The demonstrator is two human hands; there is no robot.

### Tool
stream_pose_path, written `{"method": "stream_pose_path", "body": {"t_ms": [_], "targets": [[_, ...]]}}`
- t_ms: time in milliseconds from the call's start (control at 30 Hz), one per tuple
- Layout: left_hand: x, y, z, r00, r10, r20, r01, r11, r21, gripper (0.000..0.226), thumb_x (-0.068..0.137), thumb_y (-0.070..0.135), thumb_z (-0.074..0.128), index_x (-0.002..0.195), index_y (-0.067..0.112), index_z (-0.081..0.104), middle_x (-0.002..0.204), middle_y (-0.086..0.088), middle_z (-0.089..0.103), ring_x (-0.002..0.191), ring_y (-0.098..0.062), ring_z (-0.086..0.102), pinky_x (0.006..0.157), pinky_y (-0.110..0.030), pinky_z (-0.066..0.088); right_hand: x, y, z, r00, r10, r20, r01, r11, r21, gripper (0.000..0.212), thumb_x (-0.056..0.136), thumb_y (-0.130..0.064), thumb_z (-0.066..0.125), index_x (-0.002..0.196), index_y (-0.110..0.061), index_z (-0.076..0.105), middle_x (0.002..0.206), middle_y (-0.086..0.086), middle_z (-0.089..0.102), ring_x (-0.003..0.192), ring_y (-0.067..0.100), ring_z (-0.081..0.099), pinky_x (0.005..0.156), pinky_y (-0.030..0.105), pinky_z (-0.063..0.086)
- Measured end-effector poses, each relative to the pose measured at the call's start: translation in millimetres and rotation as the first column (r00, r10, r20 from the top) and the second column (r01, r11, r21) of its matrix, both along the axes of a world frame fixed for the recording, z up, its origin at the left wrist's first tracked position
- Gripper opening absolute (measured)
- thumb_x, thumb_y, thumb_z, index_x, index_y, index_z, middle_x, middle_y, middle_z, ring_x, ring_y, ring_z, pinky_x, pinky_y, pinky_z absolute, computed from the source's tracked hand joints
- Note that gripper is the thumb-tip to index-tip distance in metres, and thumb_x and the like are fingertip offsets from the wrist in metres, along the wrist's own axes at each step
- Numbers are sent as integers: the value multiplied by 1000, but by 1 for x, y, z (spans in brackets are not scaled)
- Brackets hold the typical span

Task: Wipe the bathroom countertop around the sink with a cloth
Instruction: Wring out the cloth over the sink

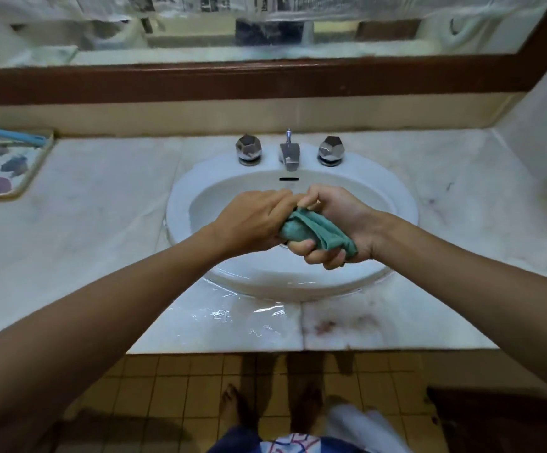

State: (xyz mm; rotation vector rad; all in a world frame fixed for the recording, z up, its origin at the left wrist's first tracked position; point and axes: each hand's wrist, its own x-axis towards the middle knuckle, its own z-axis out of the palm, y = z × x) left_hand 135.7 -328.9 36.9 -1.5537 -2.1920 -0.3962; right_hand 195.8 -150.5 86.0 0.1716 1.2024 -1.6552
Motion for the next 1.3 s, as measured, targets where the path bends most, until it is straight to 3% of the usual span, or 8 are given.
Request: {"method": "stream_pose_path", "body": {"t_ms": [167, 300, 500, 633, 800, 967, 1100, 1300], "targets": [[-28, -2, 27, 988, 91, -122, -122, 953, -277, 37, 58, 27, 84, 77, 8, 58, 62, -7, 62, 39, -29, 54, 38, -22, 31, -20, -6, 15, 953, 97, -286, 30, 912, 409, 18, 75, -23, 60, 76, -15, 44, 56, 3, 42, 40, 13, 33, 40, 16, 21], [-35, 9, 44, 967, 228, -113, -254, 872, -417, 18, 74, 25, 66, 73, 8, 61, 60, -6, 58, 46, -28, 46, 50, -25, 33, -35, -24, 11, 796, 345, -497, 218, 602, 768, 25, 71, -10, 71, 60, -12, 48, 47, 6, 48, 38, 20, 39, 42, 23, 31], [-37, 34, 42, 834, 503, 229, -289, 750, -595, 10, 80, 18, 55, 86, 11, 58, 79, -2, 52, 72, -26, 53, 62, -33, 45, -46, -30, -3, 549, 685, -479, 503, 186, 844, 21, 71, -8, 56, 60, -19, 43, 62, -4, 45, 63, 24, 51, 47, 25, 34], [-48, 37, 26, 553, 538, 636, -147, 814, -562, 8, 73, 11, 61, 79, 8, 65, 76, -11, 66, 69, -28, 61, 61, -38, 53, -46, -24, -3, 391, 844, -367, 569, 92, 817, 18, 74, -19, 63, 91, -22, 66, 70, 2, 51, 69, 26, 47, 55, 28, 31], [-51, 40, 27, 169, 515, 840, -93, 857, -506, 36, 77, 1, 61, 51, 11, 39, 45, -6, 33, 42, -17, 23, 47, -23, 19, -56, -17, -9, 239, 924, -298, 653, 74, 754, 22, 78, -22, 62, 99, -18, 65, 94, 9, 69, 83, 34, 63, 58, 30, 30], [-45, 45, 24, 461, 523, 717, -151, 842, -517, 21, 77, 15, 69, 60, 11, 57, 52, -2, 57, 43, -13, 50, 49, -24, 41, -45, -4, -29, 244, 773, -585, 725, 255, 640, 14, 69, -8, 65, 82, -9, 59, 80, 17, 66, 72, 40, 61, 55, 32, 30], [-26, 30, 9, 767, 459, 447, -294, 872, -391, 31, 77, 25, 67, 106, 15, 63, 101, -8, 66, 89, -28, 59, 71, -35, 46, -28, -4, -35, 582, 454, -674, 685, 171, 708, 20, 74, -26, 68, 74, -23, 48, 69, -1, 57, 65, 27, 54, 49, 26, 30], [20, 11, -29, 938, 327, -112, -327, 945, 18, 61, 71, 18, 61, 131, 19, 58, 141, -11, 53, 131, -34, 48, 91, -43, 36, -15, 7, -32, 892, -331, -310, 451, 708, 544, 23, 80, -14, 68, 69, -16, 48, 50, 3, 38, 41, 15, 29, 45, 20, 22]]}}
